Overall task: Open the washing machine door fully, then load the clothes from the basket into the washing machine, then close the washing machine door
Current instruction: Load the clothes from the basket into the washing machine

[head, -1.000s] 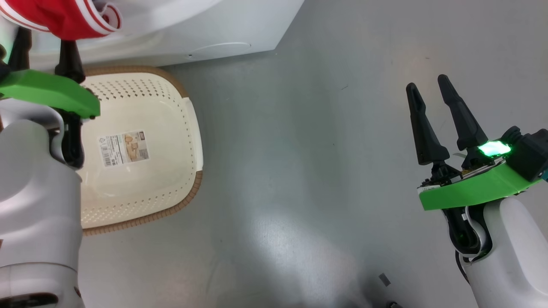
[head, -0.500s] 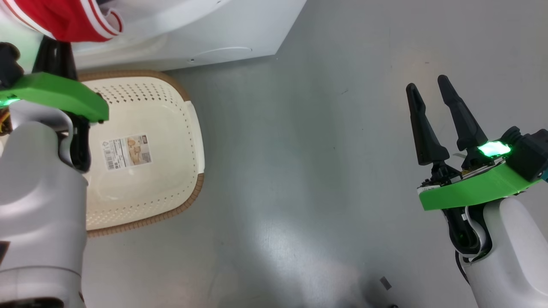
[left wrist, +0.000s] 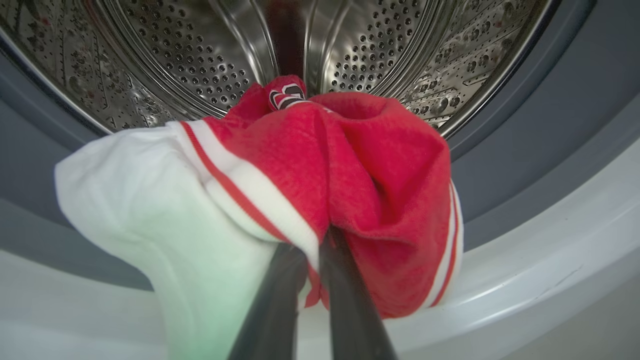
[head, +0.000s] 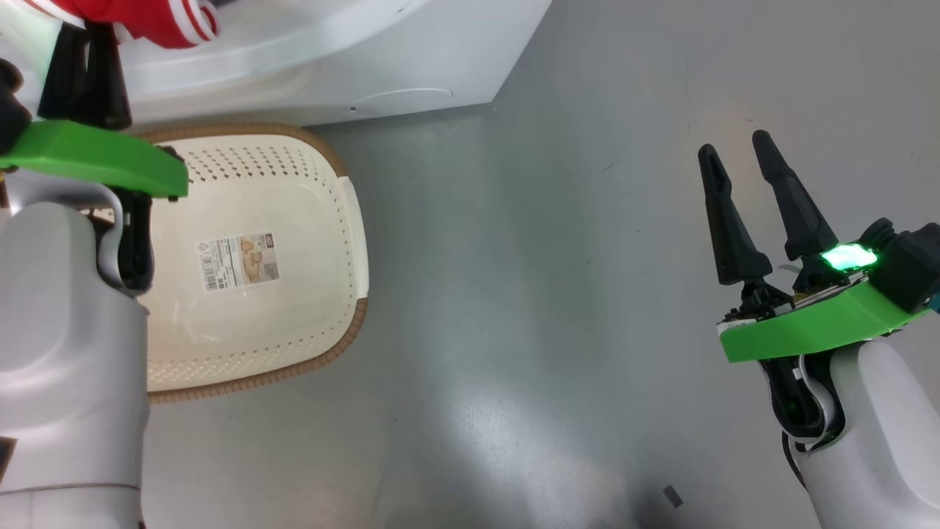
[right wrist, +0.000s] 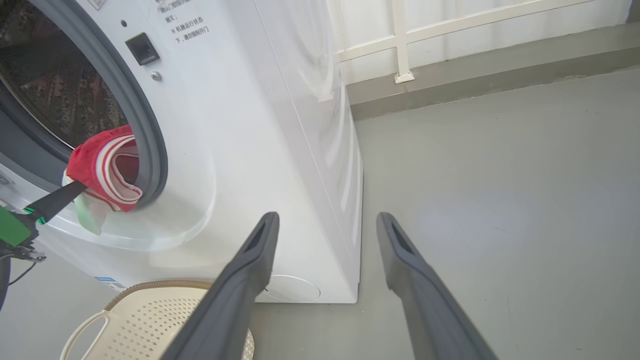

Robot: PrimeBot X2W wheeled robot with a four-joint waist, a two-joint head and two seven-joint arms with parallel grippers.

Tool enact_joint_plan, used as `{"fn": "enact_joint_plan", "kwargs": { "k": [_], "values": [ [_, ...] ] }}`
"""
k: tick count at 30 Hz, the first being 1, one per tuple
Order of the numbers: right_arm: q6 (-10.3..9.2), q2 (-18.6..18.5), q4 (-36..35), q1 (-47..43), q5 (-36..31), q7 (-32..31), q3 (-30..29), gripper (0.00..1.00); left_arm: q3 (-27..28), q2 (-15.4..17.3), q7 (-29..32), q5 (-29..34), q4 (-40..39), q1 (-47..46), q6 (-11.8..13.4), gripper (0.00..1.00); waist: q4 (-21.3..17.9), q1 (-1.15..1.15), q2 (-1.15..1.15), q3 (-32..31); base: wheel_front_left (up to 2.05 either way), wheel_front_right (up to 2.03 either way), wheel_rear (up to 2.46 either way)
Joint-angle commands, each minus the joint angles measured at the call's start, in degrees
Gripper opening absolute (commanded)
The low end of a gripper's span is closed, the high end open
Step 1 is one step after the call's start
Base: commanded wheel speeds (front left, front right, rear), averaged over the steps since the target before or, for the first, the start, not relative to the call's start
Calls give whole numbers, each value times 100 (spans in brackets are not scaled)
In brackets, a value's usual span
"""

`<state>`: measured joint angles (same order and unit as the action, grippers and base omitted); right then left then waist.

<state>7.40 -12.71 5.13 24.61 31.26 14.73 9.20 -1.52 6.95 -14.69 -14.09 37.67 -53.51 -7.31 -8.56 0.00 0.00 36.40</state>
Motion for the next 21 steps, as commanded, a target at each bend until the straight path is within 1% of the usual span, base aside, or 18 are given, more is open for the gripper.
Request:
{"fn": "enact_joint_plan", "kwargs": {
  "k": [1, 6, 12, 18, 19, 21],
  "values": [
    [9, -45, -117, -186, -19, 27, 129, 100, 89, 217, -30, 51, -130, -89, -17, 0, -14, 0, 0, 8, 0, 0, 0],
    [9, -32, -126, -147, 5, 27, 186, 100, 38, 291, -30, 113, 146, -529, 4, 0, -129, 0, 0, 86, 0, 0, 0],
    [9, 71, -125, -122, 31, 27, 189, 100, 11, 548, 11, 235, 855, -1345, 142, 0, -423, 0, 0, 288, 0, 0, 0],
    [9, 182, -134, -96, 64, 27, 136, 100, -79, 828, 29, 377, 1514, -2131, 211, 0, -720, 0, 0, 545, 0, 0, 0],
    [9, 223, -148, -81, 72, 27, 121, 100, -116, 884, 28, 416, 1669, -2386, 235, 0, -791, 0, 0, 627, 0, 0, 0],
    [9, 262, -156, -65, 74, 27, 113, 100, -148, 918, 20, 453, 1768, -2612, 281, 0, -843, 0, 0, 687, 0, 0, 0]
  ]
}}
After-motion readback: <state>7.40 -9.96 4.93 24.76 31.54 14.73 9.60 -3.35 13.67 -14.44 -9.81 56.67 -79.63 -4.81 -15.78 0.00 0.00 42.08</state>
